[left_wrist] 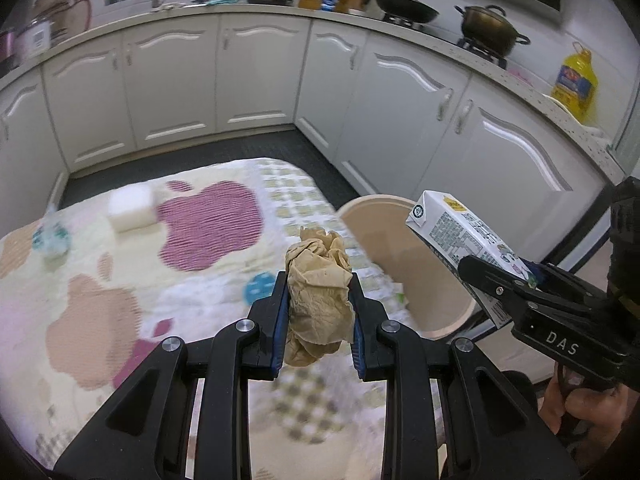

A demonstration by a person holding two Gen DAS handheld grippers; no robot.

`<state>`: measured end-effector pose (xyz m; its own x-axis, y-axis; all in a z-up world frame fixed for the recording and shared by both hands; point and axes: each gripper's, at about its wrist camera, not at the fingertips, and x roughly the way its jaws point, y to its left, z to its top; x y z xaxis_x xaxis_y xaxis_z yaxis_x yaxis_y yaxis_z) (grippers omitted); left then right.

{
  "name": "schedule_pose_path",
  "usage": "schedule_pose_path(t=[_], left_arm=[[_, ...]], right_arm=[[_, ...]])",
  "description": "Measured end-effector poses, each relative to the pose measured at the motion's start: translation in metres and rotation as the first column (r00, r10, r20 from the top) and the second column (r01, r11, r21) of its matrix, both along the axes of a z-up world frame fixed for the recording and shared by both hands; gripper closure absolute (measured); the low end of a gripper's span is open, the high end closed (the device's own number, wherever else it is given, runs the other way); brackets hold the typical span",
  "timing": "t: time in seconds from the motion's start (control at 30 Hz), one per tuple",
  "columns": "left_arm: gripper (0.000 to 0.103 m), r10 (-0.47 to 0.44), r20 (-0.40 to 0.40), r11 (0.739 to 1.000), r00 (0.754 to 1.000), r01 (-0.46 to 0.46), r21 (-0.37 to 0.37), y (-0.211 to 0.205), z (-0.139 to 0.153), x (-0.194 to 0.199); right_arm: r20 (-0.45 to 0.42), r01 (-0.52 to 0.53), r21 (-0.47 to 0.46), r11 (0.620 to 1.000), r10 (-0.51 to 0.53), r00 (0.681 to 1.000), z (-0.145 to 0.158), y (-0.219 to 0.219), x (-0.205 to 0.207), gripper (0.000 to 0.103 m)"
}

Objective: Collect trash
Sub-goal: 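Carry the brown paper and milk carton over the beige bin with both tools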

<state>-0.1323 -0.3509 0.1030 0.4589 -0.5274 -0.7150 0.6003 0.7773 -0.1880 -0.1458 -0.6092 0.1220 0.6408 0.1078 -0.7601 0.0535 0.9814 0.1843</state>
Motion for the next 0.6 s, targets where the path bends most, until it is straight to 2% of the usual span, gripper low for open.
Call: schedule_pose_path(t=[0.3, 0.6], left_arm=[[0.08, -0.054, -0.015, 0.998, 0.998, 0.055, 0.012, -0.049, -0.006, 0.003], [0.08, -0.1, -0.092, 0.995, 0.991, 0.102, 0.014, -0.098, -0.022, 0.011]], right_arm=[[-0.016, 0.074, -0.007, 0.997, -0.074, 0.997, -0.007, -0.041, 0.004, 0.052], [-0.056, 0.135, 0.009, 0.991, -0.134, 0.989, -0.028, -0.077, 0.016, 0.052]])
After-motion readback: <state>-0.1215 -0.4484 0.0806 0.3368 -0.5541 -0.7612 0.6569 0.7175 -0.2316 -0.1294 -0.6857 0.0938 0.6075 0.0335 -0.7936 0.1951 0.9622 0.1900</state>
